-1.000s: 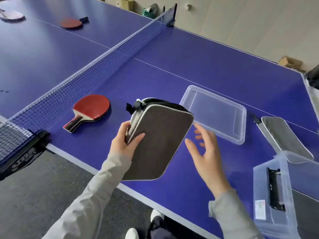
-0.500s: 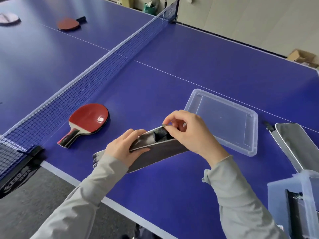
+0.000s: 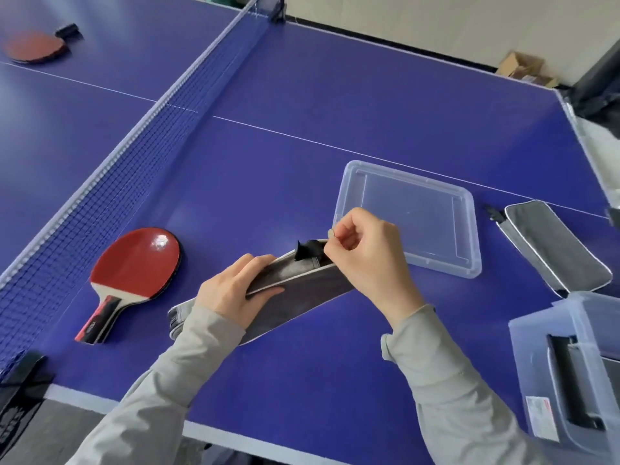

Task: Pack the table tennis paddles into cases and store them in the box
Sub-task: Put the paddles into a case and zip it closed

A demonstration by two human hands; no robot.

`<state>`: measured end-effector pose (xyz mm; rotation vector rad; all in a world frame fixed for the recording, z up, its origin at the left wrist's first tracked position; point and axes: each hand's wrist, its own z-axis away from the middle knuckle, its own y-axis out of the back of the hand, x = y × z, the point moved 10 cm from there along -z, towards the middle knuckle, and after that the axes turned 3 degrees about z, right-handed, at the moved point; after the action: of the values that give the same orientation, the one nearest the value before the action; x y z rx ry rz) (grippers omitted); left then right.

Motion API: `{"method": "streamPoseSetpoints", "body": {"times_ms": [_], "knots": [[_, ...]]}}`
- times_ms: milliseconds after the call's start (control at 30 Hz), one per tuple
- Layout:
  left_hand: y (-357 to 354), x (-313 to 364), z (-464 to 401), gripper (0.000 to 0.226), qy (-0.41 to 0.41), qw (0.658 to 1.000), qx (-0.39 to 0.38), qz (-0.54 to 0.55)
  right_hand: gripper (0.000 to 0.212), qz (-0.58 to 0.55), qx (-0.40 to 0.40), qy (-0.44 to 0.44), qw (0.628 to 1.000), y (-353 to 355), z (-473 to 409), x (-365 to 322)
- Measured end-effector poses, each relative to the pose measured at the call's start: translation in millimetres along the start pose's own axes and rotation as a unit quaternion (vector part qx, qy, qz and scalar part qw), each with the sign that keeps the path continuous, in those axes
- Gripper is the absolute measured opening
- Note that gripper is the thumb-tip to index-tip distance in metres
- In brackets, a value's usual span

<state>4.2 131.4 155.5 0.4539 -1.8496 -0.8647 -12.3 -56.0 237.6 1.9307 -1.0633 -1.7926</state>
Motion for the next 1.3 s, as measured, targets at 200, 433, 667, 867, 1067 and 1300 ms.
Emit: {"method": "streamPoseSetpoints", "body": {"times_ms": [200,433,667,867,1067,1300], "knots": [[23.3,-17.7,-16.1,0.039,0.01,0.995,0.007,0.1,0.024,-0.001,0.129,-0.12,0.984,16.9,5.4,27.2],[62.8,-52.9,-28.0,0.031,0.059,0.954,0.012,0.293,0.01,-0.1,0.142,-0.275,0.946,-2.3,28.3,71.6],[64.7,-103.5,-33.9,0.026,0.162,0.897,-0.008,0.411,0.016,-0.149,0.12,-0.254,0.948,-31.7,28.2,50.5],[54.1,-131.0,-25.7,0.01,0.285,0.812,-0.015,0.508,0.014,-0.146,0.098,-0.239,0.955,-49.3,27.8,36.1],[44.7,-148.2,-16.4,0.015,0.384,0.76,0.021,0.524,0.011,-0.052,0.032,-0.177,0.982,-70.1,35.2,25.0],[34.7,-171.9,-7.9,0.015,0.47,0.695,0.105,0.533,0.014,0.076,0.063,-0.039,0.994,-72.7,68.8,14.2]]}}
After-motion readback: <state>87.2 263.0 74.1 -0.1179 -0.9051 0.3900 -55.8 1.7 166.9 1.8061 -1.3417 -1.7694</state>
